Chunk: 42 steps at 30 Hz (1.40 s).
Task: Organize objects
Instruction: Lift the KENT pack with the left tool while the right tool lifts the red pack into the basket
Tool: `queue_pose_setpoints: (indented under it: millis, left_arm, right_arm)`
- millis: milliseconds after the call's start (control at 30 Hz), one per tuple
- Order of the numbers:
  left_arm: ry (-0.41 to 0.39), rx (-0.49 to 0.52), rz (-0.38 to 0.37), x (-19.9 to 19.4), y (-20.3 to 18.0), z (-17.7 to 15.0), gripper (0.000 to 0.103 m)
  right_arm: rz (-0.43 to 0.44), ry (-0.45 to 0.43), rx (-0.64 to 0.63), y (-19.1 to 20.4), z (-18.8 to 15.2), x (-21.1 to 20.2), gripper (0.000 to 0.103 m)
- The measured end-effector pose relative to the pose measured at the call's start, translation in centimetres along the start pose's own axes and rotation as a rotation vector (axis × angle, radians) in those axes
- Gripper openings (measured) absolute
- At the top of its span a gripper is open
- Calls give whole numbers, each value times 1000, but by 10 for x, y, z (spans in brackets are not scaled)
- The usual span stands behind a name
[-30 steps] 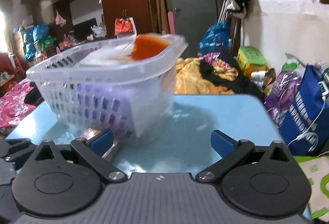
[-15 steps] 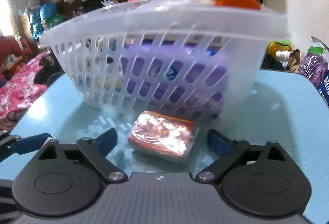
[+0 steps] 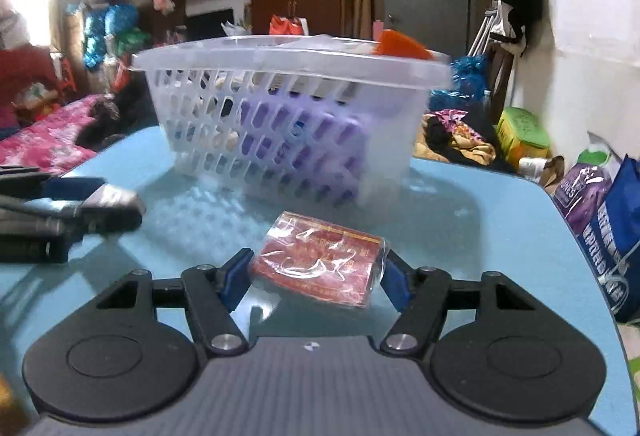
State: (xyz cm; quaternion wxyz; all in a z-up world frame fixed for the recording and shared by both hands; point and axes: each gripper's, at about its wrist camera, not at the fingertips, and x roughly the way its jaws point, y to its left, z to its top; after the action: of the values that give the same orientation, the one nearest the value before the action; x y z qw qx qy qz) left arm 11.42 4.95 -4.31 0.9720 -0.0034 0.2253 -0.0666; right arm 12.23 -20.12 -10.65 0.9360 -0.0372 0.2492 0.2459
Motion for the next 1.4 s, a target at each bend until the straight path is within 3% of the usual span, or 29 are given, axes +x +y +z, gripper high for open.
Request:
queue_pose_setpoints:
  millis: [200,400,600,867,1200,1400]
  left_arm:
    - [-83,-11,-27,-21,-14,-4,63]
    - [-126,-11,-35,-37,-15,0,63]
    - [-189,-13,-41,-56,-8,17,63]
    - [-265,13,-29,-67,-6,63,63]
    - [-259,18,4,-54,3,112,63]
    - [-227,46,19,-24,2,142,63]
  right_arm:
    - [-1,-62,-17,-20,-20,-35,70]
    - [41,-148,-25,-20,-10,-44,70]
    - [66,-204,-30,-20,18,-53,70]
    - [54,-280,-106,-5,74,-62,70]
    - [57,-294,-114,-2,103,-46,70]
    - [17,-307,-151,-1,125,-19,70]
